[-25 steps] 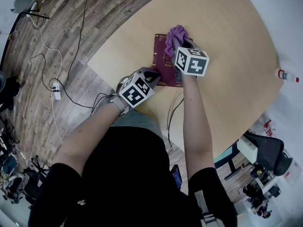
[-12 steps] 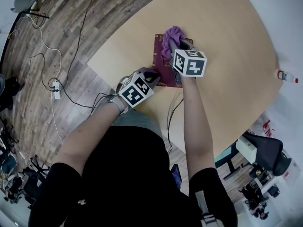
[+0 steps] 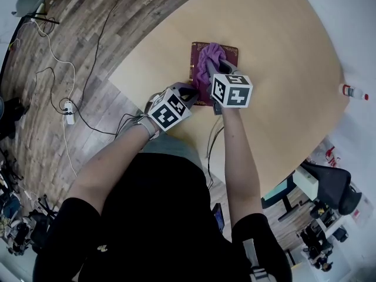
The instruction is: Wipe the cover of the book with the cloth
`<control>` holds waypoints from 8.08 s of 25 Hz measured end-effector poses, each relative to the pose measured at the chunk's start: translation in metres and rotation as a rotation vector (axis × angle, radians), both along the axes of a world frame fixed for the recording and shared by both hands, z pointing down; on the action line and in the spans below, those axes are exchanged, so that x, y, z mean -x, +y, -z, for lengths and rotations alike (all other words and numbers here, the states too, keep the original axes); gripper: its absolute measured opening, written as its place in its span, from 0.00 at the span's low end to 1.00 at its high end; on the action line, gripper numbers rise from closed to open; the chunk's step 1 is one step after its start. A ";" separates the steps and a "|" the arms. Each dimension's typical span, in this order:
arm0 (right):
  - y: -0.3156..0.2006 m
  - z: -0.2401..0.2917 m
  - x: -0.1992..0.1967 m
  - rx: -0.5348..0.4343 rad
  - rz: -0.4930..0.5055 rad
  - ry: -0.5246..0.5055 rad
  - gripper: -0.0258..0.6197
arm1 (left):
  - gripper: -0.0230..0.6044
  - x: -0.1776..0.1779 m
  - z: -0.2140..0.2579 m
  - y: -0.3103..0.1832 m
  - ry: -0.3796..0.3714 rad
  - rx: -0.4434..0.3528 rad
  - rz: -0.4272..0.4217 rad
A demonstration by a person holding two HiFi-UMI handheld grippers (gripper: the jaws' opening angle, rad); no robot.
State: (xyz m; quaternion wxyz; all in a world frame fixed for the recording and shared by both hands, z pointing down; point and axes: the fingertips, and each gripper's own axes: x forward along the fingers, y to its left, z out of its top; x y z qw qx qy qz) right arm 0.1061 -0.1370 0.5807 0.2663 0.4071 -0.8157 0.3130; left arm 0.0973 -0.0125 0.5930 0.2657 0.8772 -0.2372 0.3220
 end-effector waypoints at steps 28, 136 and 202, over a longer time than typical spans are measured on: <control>0.068 0.001 -0.018 0.005 -0.097 -0.005 0.14 | 0.07 0.014 -0.016 0.060 0.120 0.088 -0.122; -0.043 -0.006 0.051 0.191 -0.137 -0.141 0.14 | 0.07 0.016 -0.026 0.068 0.068 -0.007 -0.172; 0.176 0.348 -0.017 -0.711 -0.500 -0.028 0.14 | 0.07 0.080 0.336 -0.001 0.566 -0.493 -0.223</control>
